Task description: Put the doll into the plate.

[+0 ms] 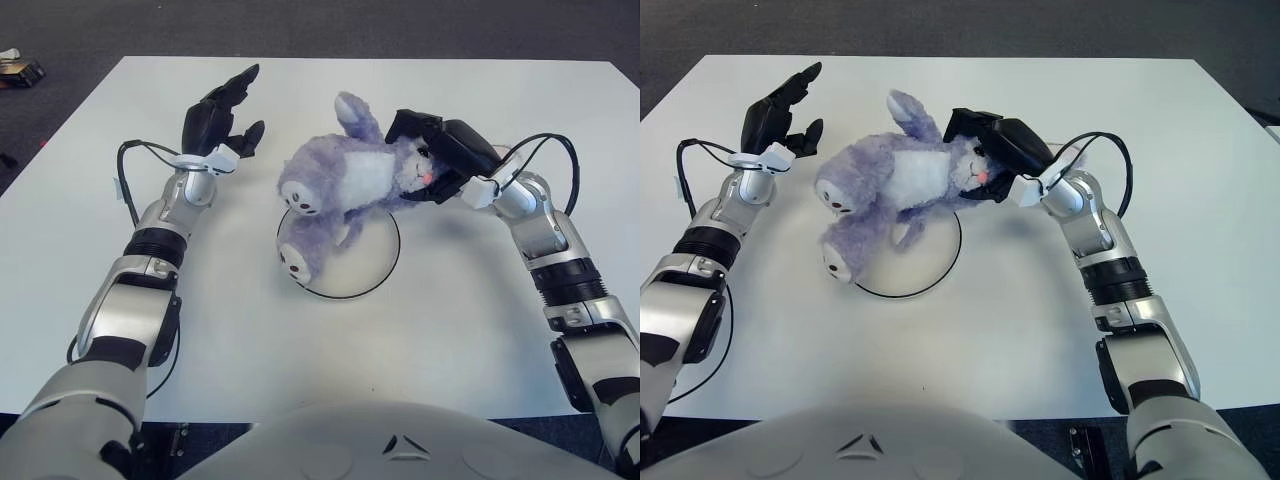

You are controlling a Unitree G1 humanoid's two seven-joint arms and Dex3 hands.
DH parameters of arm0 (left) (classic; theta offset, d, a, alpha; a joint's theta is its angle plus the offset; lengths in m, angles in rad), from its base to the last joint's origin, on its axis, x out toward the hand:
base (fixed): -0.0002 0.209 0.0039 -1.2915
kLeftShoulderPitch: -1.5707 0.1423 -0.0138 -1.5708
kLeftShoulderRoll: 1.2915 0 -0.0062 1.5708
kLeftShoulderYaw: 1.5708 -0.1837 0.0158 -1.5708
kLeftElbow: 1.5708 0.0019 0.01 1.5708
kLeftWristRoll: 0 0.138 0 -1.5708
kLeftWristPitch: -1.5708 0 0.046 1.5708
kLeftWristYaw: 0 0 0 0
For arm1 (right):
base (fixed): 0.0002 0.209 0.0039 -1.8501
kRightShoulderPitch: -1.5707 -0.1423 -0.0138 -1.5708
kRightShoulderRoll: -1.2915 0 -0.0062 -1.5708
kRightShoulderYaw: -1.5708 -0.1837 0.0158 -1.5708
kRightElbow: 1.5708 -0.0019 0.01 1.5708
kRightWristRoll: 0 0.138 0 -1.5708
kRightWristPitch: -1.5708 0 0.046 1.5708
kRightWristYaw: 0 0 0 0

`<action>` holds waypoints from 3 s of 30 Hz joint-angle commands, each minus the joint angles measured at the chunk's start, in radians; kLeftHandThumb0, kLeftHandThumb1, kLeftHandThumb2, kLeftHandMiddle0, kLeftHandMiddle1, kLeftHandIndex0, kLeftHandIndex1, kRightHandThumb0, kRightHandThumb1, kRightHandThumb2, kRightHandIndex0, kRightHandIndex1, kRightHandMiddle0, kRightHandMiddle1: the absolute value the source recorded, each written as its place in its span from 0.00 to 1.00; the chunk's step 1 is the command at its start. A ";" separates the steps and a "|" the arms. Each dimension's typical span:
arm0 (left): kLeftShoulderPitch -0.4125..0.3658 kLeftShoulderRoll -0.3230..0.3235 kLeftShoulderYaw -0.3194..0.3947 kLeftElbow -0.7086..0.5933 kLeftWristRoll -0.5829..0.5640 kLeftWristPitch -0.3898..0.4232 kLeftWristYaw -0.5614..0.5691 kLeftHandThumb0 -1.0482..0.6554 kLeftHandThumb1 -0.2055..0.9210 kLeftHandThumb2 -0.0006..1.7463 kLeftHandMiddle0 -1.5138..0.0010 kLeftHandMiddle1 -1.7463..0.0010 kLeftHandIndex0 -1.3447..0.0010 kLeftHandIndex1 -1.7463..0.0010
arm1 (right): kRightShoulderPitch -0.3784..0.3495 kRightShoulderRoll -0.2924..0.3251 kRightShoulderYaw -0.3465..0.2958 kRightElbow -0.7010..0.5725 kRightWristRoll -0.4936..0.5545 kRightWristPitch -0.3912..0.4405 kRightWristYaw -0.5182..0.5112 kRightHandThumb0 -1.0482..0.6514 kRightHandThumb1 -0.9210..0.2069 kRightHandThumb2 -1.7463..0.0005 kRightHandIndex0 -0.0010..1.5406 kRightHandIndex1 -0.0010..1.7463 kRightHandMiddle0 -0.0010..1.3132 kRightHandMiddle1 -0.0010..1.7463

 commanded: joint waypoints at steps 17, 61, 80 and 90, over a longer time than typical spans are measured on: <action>-0.019 -0.009 -0.023 -0.025 0.023 -0.020 0.003 0.15 1.00 0.54 0.61 0.99 0.61 0.98 | -0.043 0.009 0.021 0.081 0.133 -0.095 0.127 0.85 0.34 0.42 0.28 1.00 0.43 1.00; -0.007 -0.027 -0.019 -0.066 0.014 0.003 -0.044 0.17 1.00 0.54 0.61 1.00 0.60 0.99 | -0.034 0.034 0.037 0.045 0.174 -0.063 0.245 0.85 0.34 0.41 0.28 1.00 0.45 1.00; 0.002 -0.036 -0.019 -0.088 0.013 0.018 -0.051 0.18 1.00 0.53 0.61 1.00 0.60 0.99 | 0.013 0.025 0.018 -0.119 0.265 0.175 0.354 0.25 0.02 1.00 0.31 0.08 0.30 0.24; 0.003 -0.038 -0.019 -0.091 0.013 0.023 -0.050 0.18 1.00 0.53 0.61 1.00 0.60 0.99 | 0.015 0.014 0.002 -0.142 0.280 0.204 0.362 0.25 0.03 1.00 0.30 0.00 0.31 0.15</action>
